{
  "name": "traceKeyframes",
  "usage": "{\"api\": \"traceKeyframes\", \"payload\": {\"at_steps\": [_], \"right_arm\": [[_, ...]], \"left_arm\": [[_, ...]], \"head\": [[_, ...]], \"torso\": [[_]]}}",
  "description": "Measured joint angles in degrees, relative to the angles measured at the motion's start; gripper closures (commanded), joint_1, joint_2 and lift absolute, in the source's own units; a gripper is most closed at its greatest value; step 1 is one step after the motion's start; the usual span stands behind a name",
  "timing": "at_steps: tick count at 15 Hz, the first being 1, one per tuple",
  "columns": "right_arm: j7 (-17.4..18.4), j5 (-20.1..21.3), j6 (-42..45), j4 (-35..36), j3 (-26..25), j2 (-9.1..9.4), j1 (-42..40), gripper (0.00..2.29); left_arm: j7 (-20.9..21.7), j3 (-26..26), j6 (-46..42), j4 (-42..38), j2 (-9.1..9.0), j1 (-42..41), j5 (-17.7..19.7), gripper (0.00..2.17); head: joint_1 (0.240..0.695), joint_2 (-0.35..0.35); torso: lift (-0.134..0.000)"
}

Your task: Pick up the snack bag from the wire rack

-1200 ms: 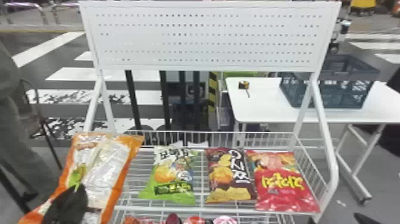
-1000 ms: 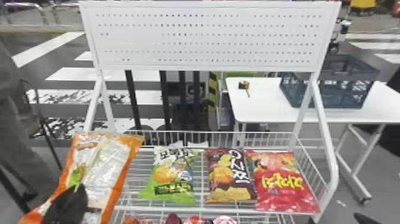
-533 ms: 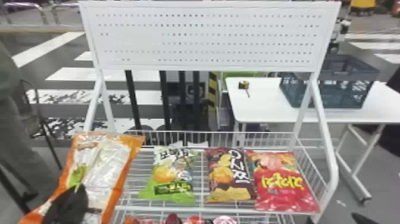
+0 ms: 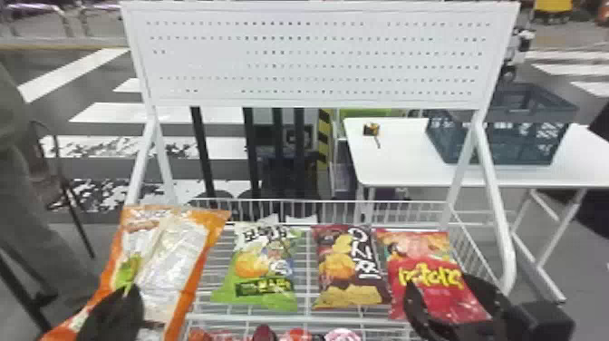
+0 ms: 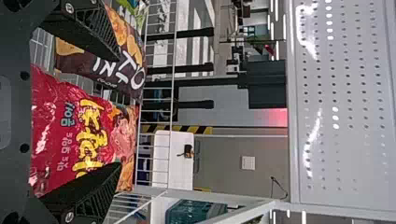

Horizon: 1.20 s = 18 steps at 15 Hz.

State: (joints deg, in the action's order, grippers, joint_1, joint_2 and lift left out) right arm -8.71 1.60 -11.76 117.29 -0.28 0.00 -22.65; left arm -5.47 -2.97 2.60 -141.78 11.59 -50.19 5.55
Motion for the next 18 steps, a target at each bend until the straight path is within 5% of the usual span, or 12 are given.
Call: {"api": "traceKeyframes", "payload": {"at_steps": [5, 8, 10, 13, 18], "right_arm": [[0.4, 3.3, -2.4, -15.5, -1.0, 0.00, 11.7, 0.10], [0.6, 3.3, -2.5, -18.6, -2.2, 0.00, 13.4, 0.15], [0.7, 3.4, -4.9, -19.1, -2.6, 0.00, 14.0, 0.54], [0.4, 4.0, -10.2, -19.1, -2.7, 0.00, 14.6, 1.98], [2.0, 2.8, -12.4, -17.5, -1.7, 0.00, 14.1, 2.13]], "left_arm": [[-0.1, 0.0, 0.0, -0.5, 0.36, -0.4, -0.3, 1.67], [-0.1, -0.1, 0.0, -0.5, 0.54, -0.3, -0.3, 1.67], [0.0, 0.0, 0.1, -0.3, 0.54, 0.0, -0.3, 1.67], [0.0, 0.1, 0.2, -0.1, 0.51, 0.2, -0.3, 1.67], [0.0, 0.0, 0.3, -0.1, 0.62, 0.0, -0.3, 1.67]], "head": [[0.499, 0.000], [0.499, 0.000], [0.499, 0.000], [0.499, 0.000], [0.499, 0.000]], "torso": [[0.000], [0.000], [0.000], [0.000], [0.000]]}}
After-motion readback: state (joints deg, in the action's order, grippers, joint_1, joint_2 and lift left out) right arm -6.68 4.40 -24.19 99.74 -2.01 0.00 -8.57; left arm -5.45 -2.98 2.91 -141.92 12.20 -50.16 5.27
